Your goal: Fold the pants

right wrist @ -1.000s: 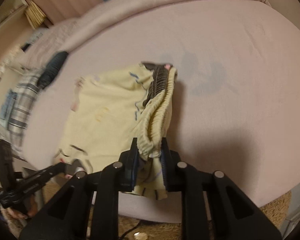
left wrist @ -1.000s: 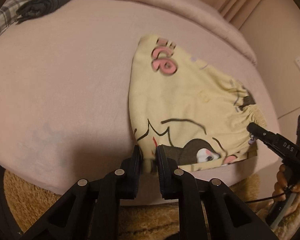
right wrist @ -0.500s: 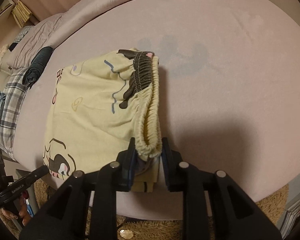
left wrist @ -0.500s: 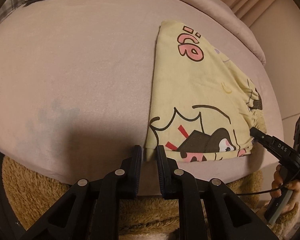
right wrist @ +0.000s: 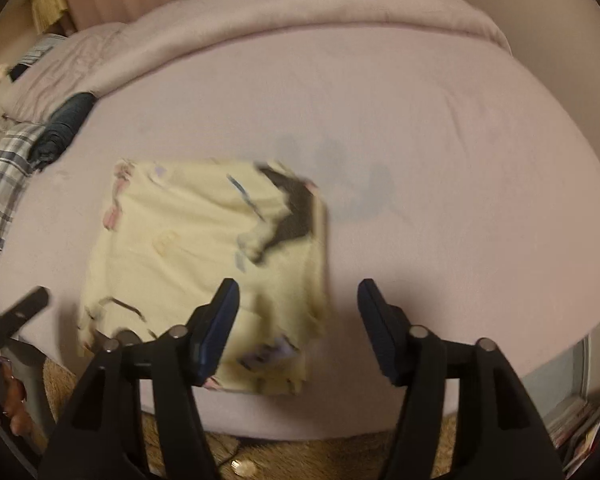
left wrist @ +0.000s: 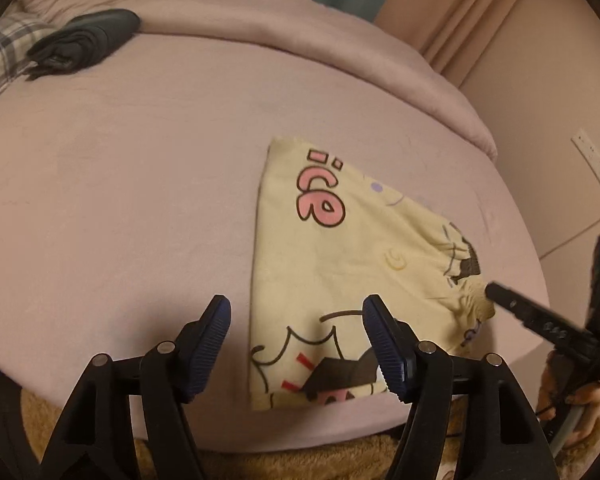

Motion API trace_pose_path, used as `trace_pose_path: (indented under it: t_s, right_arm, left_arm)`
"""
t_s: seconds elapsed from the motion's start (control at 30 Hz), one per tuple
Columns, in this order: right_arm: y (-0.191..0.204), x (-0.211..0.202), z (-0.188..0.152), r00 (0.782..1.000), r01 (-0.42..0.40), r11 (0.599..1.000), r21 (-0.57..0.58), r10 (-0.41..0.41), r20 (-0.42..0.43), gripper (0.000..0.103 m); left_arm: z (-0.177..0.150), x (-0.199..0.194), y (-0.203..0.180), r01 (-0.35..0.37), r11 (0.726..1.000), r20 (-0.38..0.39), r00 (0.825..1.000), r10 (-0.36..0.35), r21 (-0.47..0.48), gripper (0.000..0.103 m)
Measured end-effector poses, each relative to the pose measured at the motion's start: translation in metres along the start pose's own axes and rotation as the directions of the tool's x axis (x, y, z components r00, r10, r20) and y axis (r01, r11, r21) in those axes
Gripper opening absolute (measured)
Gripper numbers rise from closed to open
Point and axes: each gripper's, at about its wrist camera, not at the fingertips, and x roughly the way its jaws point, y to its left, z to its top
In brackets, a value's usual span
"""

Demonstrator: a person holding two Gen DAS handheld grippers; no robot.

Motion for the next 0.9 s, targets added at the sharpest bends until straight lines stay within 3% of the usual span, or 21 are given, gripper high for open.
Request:
trace_pose_path:
  t_s: [0.1,0.2,0.37,0.5,0.7,0.9]
  right_arm:
    - [0.015,0.012,0.0,0.998,-0.056,0.998,-0.028,0.055,-0.035,0.064]
    - [0.025,0.036,-0.002,0.993,-0.07,0.997,-0.042,0.066,-0.097,0.064]
    - [0.023,0.066,-0.01,0.988,-0.026,0.999,-0.041,0.02,-0.153,0.065]
    - [0.032,0.073,-0.012,0.988,-0.016,0.997,-0.082,0.003,-0.155,0.079]
    - [0.037,0.08,-0.013,0.987,-0.001,0.994,-0.113,-0.017,-0.157,0.09]
    - [0.047,0.079,-0.02,0.988,0.012,0.992,-0.123,-0.031,-0.152,0.093]
  left_arm:
    - [-0.003,0.025,0.002,-0.029,1.0,-0.068,0.997,0.029,-0.002,0.068]
    - [-0.01,0.045,0.01,-0.101,0.995,-0.132,0.986,0.101,0.007,0.068]
    - [-0.012,0.047,0.014,-0.079,0.997,-0.119,0.99,0.079,0.006,0.075]
    - [-0.013,0.046,0.014,-0.08,0.997,-0.113,0.99,0.082,0.022,0.081]
    - [-0.015,0.042,0.013,-0.105,0.993,-0.094,0.99,0.11,0.049,0.082]
    - [-0.014,0.044,0.014,-0.101,0.994,-0.098,0.99,0.105,0.048,0.083]
